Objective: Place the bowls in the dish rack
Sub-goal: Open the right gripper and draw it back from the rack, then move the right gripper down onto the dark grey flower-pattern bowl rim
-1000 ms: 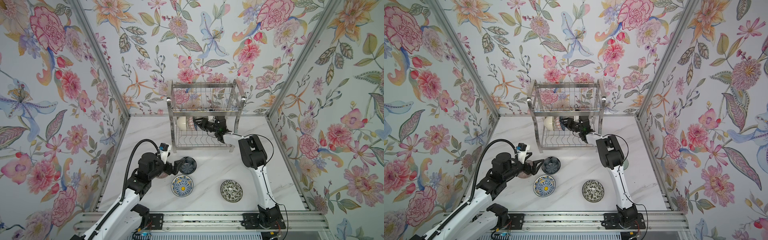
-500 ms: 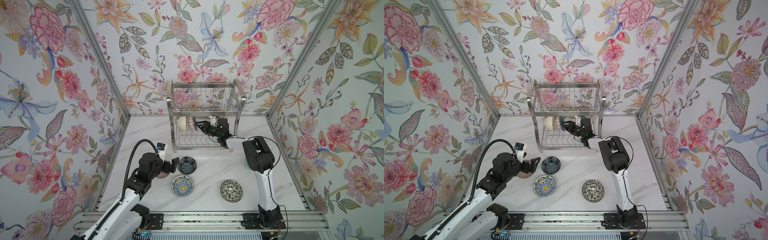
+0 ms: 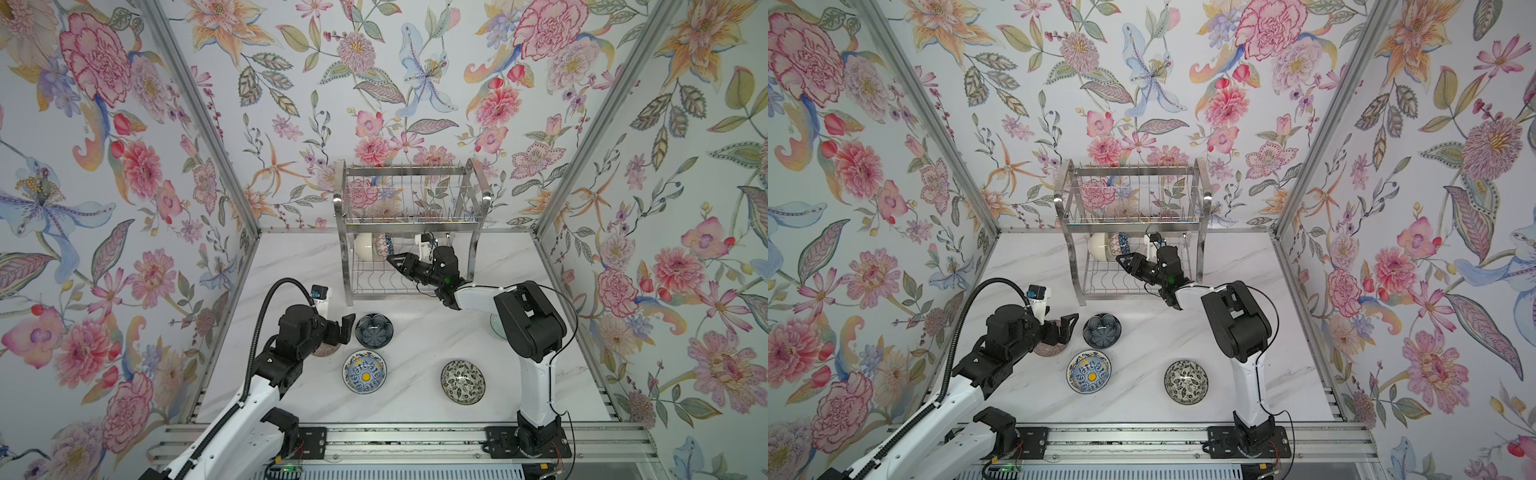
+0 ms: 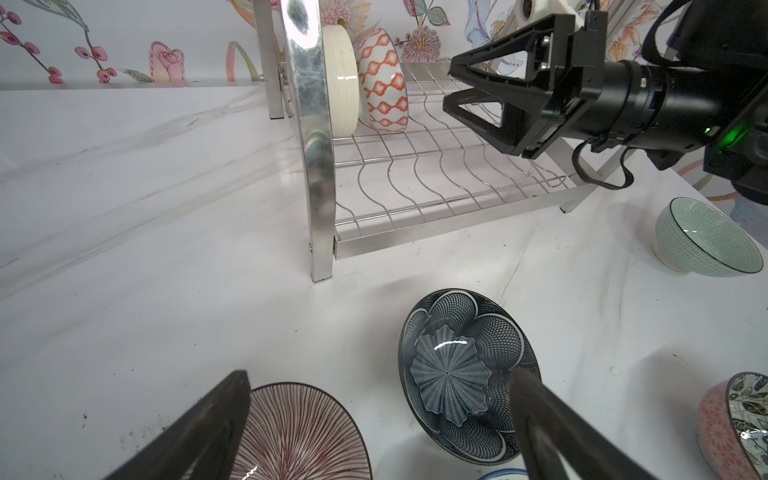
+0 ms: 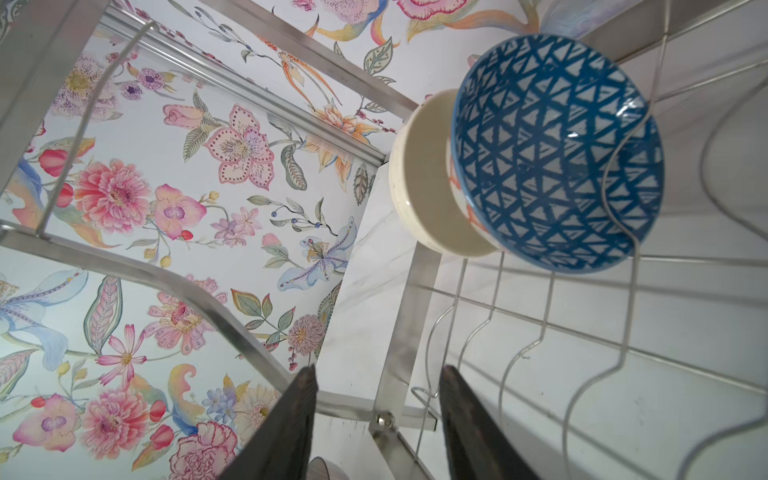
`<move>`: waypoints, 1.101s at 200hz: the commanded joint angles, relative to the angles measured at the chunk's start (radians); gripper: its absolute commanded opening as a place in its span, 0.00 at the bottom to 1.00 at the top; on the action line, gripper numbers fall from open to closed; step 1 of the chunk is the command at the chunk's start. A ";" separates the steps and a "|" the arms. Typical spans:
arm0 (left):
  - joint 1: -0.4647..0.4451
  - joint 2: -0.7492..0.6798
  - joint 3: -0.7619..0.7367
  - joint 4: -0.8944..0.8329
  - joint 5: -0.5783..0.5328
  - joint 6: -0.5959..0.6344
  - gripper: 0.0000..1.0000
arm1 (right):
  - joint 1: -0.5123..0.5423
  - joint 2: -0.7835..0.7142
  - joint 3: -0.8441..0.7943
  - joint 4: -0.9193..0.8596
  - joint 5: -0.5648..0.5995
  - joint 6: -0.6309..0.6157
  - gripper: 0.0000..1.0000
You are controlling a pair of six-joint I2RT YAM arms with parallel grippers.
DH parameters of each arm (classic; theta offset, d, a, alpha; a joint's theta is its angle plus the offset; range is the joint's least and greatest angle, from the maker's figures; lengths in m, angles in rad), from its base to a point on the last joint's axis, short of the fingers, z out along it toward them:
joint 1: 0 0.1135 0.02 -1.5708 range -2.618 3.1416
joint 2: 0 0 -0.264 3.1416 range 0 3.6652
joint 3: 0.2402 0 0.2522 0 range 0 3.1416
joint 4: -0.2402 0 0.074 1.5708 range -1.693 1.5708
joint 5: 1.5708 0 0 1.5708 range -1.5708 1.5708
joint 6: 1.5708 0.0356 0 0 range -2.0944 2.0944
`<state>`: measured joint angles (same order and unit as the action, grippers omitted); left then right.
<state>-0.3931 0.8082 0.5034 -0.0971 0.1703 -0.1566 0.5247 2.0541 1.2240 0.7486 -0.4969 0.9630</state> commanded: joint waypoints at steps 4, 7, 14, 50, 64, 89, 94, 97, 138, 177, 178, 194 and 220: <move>-0.009 0.008 0.032 -0.023 -0.017 -0.019 0.99 | 0.017 -0.073 -0.049 -0.009 0.028 -0.043 0.49; -0.009 0.009 0.033 -0.023 -0.016 -0.018 0.99 | 0.017 -0.078 -0.054 -0.010 0.030 -0.045 0.49; -0.009 0.012 0.035 -0.026 -0.013 -0.019 0.99 | 0.049 -0.093 -0.068 -0.021 0.037 -0.056 0.50; -0.009 0.017 0.036 -0.029 -0.011 -0.020 0.99 | 0.103 -0.177 -0.116 -0.145 0.072 -0.146 0.50; -0.009 0.021 0.037 -0.029 -0.009 -0.018 0.99 | 0.125 -0.204 -0.139 -0.182 0.078 -0.174 0.50; -0.009 0.031 0.038 -0.031 -0.005 -0.013 0.99 | 0.165 -0.252 -0.159 -0.294 0.109 -0.251 0.49; -0.010 0.032 0.037 -0.032 -0.003 -0.012 0.99 | 0.175 -0.264 -0.161 -0.323 0.118 -0.271 0.49; -0.008 0.035 0.039 -0.033 -0.003 -0.012 0.99 | 0.182 -0.270 -0.161 -0.341 0.126 -0.281 0.49; -0.009 0.049 0.045 -0.042 -0.007 -0.003 0.99 | 0.244 -0.352 -0.158 -0.571 0.241 -0.427 0.49; -0.008 0.055 0.046 -0.046 -0.013 0.000 0.99 | 0.293 -0.397 -0.136 -0.779 0.395 -0.526 0.49; -0.009 0.055 0.046 -0.046 -0.013 0.000 0.99 | 0.295 -0.397 -0.136 -0.784 0.398 -0.527 0.49; -0.008 0.057 0.047 -0.046 -0.011 0.004 0.99 | 0.309 -0.405 -0.135 -0.836 0.437 -0.542 0.49; -0.007 0.061 0.047 -0.046 -0.011 0.003 0.99 | 0.341 -0.404 -0.126 -0.908 0.498 -0.553 0.48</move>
<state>-0.3931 0.8627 0.5201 -0.1307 0.1707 -0.1646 0.8387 1.6733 1.0767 -0.0242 -0.1024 0.4591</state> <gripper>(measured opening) 0.989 0.486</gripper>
